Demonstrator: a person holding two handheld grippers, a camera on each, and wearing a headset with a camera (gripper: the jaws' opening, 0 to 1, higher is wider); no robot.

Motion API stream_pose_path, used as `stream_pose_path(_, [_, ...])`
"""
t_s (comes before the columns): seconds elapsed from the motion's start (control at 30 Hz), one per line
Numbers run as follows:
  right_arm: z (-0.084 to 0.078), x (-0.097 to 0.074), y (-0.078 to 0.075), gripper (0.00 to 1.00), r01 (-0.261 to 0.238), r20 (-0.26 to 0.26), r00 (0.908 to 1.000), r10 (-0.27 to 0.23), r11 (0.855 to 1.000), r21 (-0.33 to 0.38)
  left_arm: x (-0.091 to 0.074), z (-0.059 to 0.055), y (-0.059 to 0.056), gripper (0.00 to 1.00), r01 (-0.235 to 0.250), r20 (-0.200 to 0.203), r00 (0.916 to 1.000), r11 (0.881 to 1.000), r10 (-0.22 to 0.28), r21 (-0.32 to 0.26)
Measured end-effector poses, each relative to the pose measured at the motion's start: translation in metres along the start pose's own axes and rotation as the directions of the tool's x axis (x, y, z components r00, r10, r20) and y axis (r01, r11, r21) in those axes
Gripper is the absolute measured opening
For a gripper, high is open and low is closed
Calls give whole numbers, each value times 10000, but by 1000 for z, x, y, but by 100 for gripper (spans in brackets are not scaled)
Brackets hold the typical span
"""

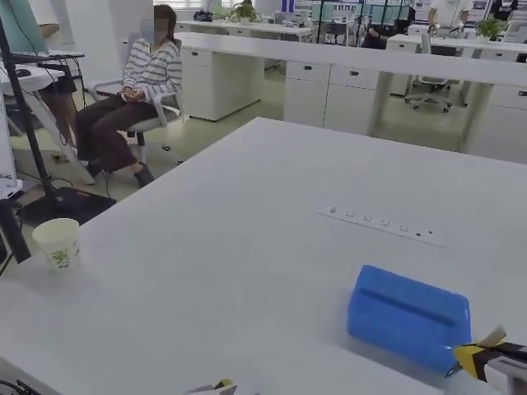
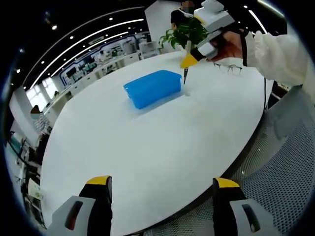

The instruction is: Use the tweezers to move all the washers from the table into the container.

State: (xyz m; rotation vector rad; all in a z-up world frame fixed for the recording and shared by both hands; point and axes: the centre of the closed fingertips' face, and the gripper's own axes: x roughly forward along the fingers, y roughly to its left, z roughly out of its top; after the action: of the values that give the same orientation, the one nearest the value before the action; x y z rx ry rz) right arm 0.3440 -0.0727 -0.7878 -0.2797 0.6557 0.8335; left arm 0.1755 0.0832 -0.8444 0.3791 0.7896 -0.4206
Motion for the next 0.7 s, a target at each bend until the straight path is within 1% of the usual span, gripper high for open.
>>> stream_pose_path(0.03, [-4,2,0,3,-5,-83,10000,4,10000,-25,0,0,-1,86,58,30,10000,10000,-58,-54])
stream_pose_path(0.1, [-10,4,-1,3,-32,-227,9997,34,10000,91,0,-1,-1,86,45,-41,10000,10000,-45,10])
stream_pose_path(0.27, [-18,7,-4,3,83,-388,9992,-77,9998,160,0,-2,-2,86,68,-108,9999,10000,-68,20])
stream_pose_path(0.43, [-20,8,-8,3,207,-448,9988,-200,9997,145,1,-2,-2,85,85,-164,9998,10000,-85,22])
stream_pose_path(0.7, [-24,13,-10,3,271,-566,9980,-270,9996,16,1,-3,-2,85,109,-229,9997,9999,-109,11])
